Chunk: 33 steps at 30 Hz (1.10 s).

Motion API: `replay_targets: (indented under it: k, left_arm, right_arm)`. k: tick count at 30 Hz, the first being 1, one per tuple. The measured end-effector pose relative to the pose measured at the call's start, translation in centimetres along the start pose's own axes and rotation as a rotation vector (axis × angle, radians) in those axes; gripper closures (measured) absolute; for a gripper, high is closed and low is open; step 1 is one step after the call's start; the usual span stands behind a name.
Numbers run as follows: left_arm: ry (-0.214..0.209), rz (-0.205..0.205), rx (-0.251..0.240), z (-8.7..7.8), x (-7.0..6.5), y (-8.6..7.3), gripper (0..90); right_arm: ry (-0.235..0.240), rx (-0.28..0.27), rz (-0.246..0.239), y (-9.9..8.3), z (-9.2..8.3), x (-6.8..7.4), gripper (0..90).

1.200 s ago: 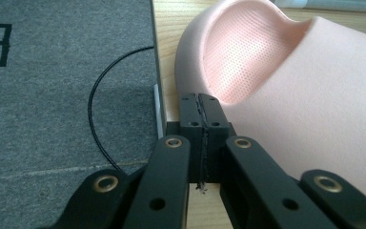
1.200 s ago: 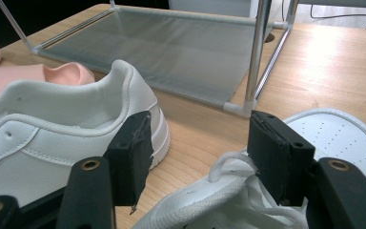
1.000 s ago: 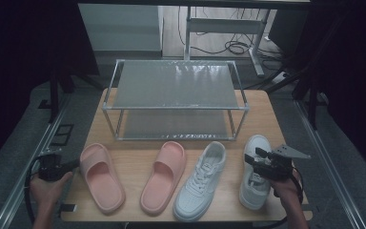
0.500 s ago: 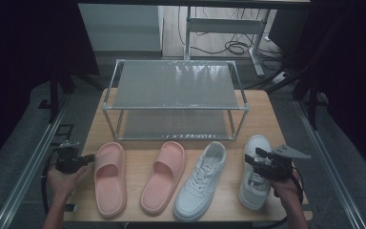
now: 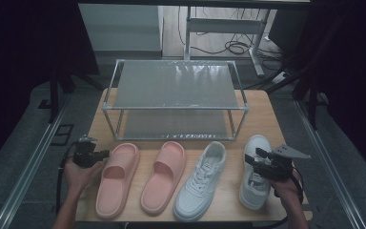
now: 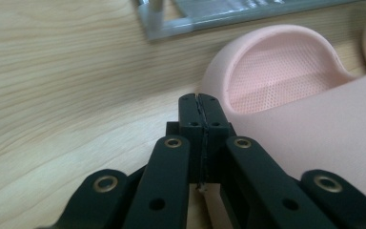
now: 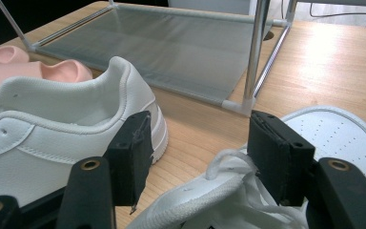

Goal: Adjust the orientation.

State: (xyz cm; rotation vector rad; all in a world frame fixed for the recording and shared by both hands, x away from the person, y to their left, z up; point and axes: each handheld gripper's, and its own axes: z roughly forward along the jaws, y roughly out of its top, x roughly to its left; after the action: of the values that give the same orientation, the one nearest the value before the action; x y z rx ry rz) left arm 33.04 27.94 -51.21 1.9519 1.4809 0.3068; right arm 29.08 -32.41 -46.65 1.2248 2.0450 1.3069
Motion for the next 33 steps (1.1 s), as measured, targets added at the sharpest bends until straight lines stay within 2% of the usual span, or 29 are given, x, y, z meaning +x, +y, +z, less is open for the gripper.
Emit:
replay_targets:
  k: [12,17,22,26,33]
  left_arm:
    - [-0.032,0.039,-0.007,1.0,-1.7,0.9,90.0]
    - [-0.027,0.045,-0.022,0.7,-1.7,1.0,89.3]
    - [-0.015,0.022,-0.079,-1.5,-1.0,0.6,89.3]
    - [-0.009,0.011,-0.142,-3.9,-1.4,-0.5,89.4]
    - [0.006,0.051,-0.195,-6.9,-2.9,-2.9,89.3]
  right_arm:
    - [-0.001,0.004,0.000,0.0,0.1,0.0,41.8]
    - [-0.002,0.004,0.001,-0.1,0.0,-0.1,41.8]
    - [-0.004,-0.001,0.003,0.0,-0.1,-0.2,41.8]
    - [-0.005,-0.003,0.002,0.0,-0.1,-0.2,41.9]
    - [-0.002,-0.004,0.000,0.1,-0.2,0.0,41.8]
